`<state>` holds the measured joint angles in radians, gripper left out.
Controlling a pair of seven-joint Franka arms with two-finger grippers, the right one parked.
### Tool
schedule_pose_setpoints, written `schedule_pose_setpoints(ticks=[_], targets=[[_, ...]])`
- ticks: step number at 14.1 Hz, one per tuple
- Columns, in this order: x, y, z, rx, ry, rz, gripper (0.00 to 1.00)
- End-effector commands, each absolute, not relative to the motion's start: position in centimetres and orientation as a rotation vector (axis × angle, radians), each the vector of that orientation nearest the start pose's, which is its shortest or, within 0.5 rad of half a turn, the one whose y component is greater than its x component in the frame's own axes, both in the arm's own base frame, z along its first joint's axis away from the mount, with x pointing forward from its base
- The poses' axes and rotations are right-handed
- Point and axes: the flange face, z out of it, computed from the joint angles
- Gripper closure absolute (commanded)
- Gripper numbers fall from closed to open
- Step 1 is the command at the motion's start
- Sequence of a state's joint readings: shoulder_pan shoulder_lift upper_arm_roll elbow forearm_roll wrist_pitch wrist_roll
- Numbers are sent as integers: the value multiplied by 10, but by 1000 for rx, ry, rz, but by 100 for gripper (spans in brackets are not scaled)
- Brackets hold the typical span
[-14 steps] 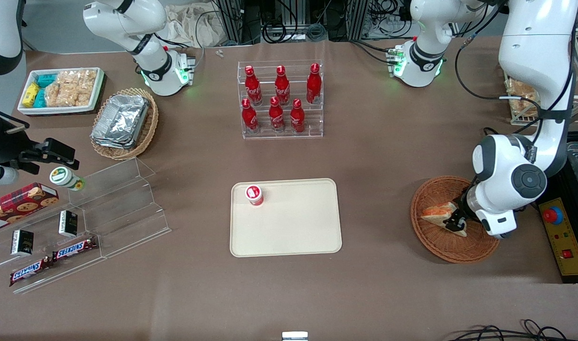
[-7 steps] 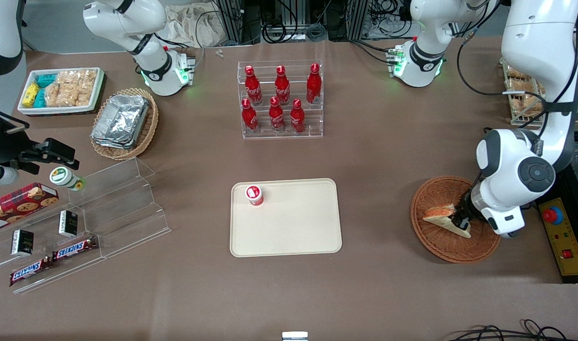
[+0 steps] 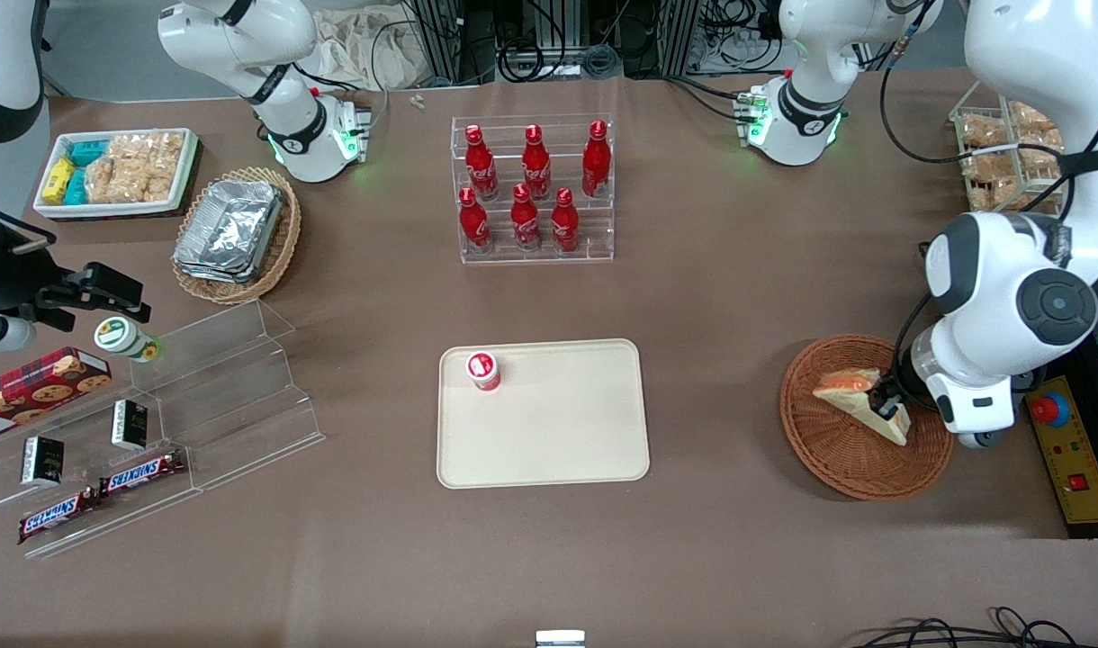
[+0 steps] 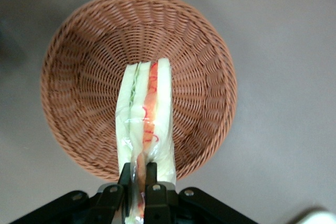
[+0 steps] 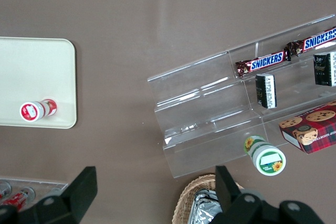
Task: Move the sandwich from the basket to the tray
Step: 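Close the left gripper on the sandwich's wrapped end, then lift the sandwich and carry it with the left gripper to the tray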
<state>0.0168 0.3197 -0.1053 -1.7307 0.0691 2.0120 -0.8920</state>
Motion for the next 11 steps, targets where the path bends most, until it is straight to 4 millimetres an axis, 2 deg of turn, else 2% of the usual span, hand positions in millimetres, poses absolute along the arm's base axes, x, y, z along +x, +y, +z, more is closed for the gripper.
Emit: schedule_pose_setpoints(ticks=[1, 3, 6, 7, 9, 11], targets=[[650, -54, 452, -2917, -949, 85, 100], [650, -71, 474, -2931, -869, 114, 100], [649, -89, 487, -2960, -831, 89, 100], [647, -99, 489, -2973, -807, 89, 100], [640, -136, 489, -3003, -711, 94, 100], [636, -154, 491, -3020, -634, 87, 100]])
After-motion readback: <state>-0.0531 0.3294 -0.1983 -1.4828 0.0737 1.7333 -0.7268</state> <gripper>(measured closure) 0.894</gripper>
